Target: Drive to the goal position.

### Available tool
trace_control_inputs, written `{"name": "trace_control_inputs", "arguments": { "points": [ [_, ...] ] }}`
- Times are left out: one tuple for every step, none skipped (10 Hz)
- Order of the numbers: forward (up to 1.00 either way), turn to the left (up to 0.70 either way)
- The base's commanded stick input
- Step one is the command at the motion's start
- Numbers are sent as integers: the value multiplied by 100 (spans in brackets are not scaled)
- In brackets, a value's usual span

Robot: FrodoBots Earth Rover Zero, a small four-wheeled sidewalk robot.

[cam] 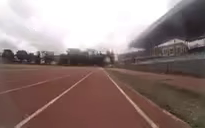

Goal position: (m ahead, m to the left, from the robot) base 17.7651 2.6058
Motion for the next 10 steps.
{"name": "trace_control_inputs", "arguments": {
  "points": [
    [70, 0],
    [70, 0],
    [70, 0],
    [70, 0],
    [70, 0],
    [70, 0],
    [70, 0],
    [70, 0],
    [70, 0],
    [70, 0]
  ]
}}
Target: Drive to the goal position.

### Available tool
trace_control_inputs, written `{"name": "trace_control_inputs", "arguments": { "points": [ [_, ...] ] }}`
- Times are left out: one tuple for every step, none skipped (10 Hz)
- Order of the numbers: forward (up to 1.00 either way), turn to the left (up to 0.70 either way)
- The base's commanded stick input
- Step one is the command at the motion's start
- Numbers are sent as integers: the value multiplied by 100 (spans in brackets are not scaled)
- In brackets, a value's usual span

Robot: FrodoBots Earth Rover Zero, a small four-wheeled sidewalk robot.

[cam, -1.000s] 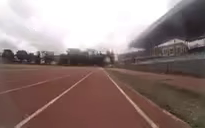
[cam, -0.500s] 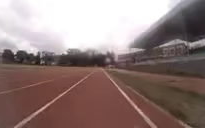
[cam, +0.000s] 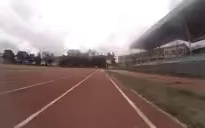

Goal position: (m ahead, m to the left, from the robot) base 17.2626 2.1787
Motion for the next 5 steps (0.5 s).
{"name": "trace_control_inputs", "arguments": {
  "points": [
    [70, 0],
    [70, 0],
    [70, 0],
    [70, 0],
    [70, 0]
  ]
}}
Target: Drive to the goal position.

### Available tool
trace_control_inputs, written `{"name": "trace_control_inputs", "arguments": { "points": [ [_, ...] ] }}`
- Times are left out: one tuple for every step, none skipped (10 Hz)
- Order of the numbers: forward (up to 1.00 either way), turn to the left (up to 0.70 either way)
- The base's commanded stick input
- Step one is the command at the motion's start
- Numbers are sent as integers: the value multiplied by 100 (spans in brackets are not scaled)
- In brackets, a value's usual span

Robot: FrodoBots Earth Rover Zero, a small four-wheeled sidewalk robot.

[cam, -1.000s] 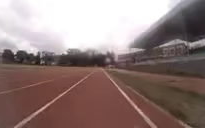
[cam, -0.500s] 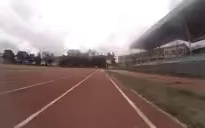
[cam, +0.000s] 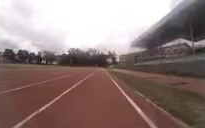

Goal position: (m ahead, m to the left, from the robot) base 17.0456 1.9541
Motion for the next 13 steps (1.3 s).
{"name": "trace_control_inputs", "arguments": {
  "points": [
    [70, 0],
    [70, 0],
    [70, 0],
    [70, 0],
    [70, 0],
    [70, 0],
    [70, 0],
    [70, 0],
    [70, 0],
    [70, 0],
    [70, 0],
    [70, 0],
    [70, 0]
  ]
}}
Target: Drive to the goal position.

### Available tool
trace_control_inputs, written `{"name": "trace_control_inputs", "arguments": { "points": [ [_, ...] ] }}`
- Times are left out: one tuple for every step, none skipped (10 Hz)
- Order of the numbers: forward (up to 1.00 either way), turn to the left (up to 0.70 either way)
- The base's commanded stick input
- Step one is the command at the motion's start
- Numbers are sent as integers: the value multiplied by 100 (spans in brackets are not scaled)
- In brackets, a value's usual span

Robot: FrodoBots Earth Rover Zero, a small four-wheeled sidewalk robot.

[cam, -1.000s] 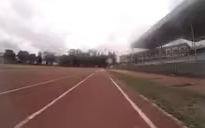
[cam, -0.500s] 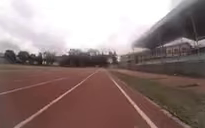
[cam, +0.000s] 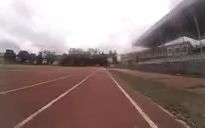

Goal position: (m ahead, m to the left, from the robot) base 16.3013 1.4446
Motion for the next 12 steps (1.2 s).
{"name": "trace_control_inputs", "arguments": {
  "points": [
    [70, 0],
    [70, 0],
    [70, 0],
    [70, 0],
    [70, 0],
    [70, 0],
    [70, 0],
    [70, 0],
    [70, 0],
    [70, 0],
    [70, 0],
    [70, 0]
  ]
}}
